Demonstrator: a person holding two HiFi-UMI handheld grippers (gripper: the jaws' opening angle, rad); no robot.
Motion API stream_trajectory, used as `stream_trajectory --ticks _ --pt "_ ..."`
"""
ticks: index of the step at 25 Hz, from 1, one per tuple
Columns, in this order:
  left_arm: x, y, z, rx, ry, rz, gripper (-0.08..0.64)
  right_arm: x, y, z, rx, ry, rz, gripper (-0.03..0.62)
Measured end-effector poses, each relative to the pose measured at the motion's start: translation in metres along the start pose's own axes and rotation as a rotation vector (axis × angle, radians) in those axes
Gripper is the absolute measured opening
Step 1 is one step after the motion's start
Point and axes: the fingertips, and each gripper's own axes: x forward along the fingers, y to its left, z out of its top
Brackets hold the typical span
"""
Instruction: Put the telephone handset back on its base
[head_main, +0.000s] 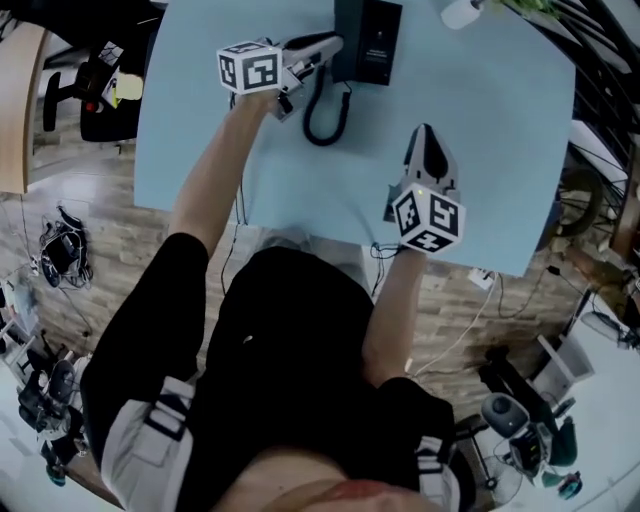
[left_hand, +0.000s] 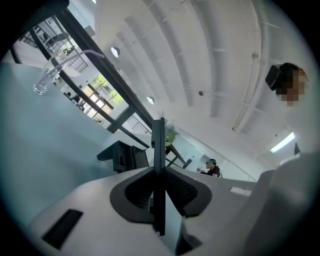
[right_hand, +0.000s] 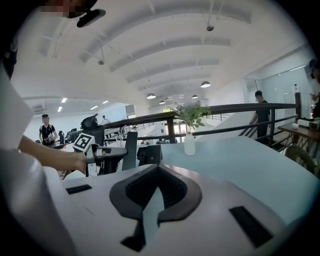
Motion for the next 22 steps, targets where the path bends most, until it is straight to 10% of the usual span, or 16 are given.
stream_trajectory --ticks 12,22 --pt "0.021 0.039 -0.012 -0.124 0.035 -0.037 0.064 0.003 -0.013 -0.012 0.007 0.036 -0.030 -0.006" --pt "0.028 0.051 -0.026 -0.026 0.144 0.036 0.088 0.004 0.001 -0.010 -0.012 0.038 -0.005 -0.006"
